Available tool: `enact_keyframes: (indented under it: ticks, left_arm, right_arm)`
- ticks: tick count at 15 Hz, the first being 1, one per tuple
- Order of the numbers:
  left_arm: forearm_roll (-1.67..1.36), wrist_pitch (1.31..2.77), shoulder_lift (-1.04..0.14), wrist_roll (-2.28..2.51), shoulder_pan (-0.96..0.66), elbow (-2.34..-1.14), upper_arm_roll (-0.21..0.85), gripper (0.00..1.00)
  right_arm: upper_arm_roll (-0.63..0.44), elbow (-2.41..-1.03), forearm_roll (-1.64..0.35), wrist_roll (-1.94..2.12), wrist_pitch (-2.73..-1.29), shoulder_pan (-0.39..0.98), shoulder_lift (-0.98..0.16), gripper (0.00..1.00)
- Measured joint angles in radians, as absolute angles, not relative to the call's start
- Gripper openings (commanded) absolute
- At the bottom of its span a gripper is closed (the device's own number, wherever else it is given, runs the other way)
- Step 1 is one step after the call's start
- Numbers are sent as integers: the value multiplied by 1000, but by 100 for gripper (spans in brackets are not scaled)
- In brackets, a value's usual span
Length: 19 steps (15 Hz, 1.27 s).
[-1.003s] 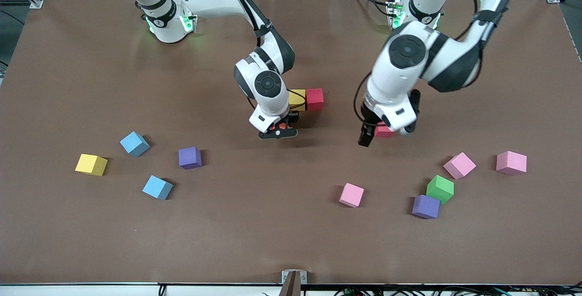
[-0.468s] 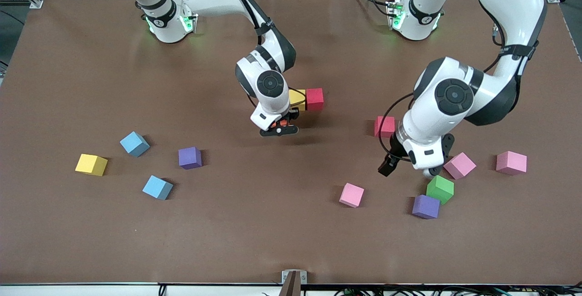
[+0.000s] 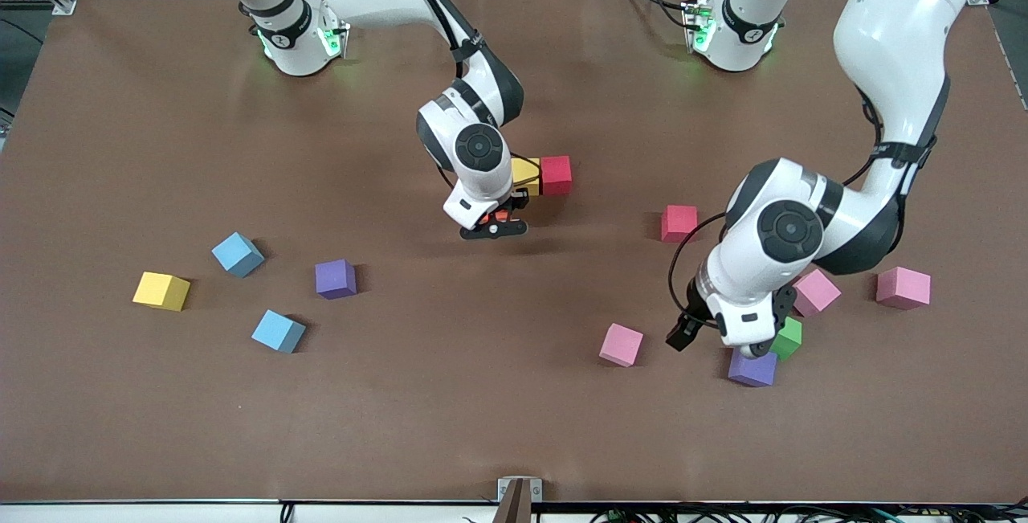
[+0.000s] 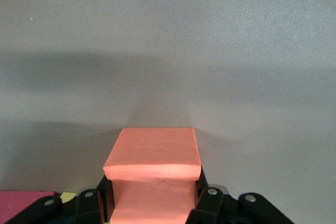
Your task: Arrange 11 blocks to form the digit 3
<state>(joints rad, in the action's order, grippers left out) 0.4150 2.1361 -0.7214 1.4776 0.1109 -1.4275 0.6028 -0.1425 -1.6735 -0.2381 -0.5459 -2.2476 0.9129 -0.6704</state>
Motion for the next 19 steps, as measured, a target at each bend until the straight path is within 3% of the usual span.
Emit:
enact_keyframes:
  ticks: [7, 16, 17, 18, 19]
  left_arm:
    - [416, 2150, -809, 1429, -31, -1311, 470, 100]
    - [407, 2287, -900, 1441, -52, -1292, 465, 98]
    - [395, 2306, -907, 1462, -53, -1291, 465, 98]
    - [380, 2325, -913, 1483, -53, -1290, 465, 98]
    - [367, 2332, -920, 1497, -53, -1290, 465, 98]
  right_arm:
    - [-141, -1674, -238, -546, -2245, 913, -670, 41]
    - [-140, -1674, -238, -546, -2242, 913, -670, 47]
    - [-140, -1674, -238, -546, -2241, 913, -670, 57]
    - [-139, -1674, -238, -546, -2241, 913, -669, 83]
    - [-139, -1674, -238, -546, -2241, 913, -669, 100]
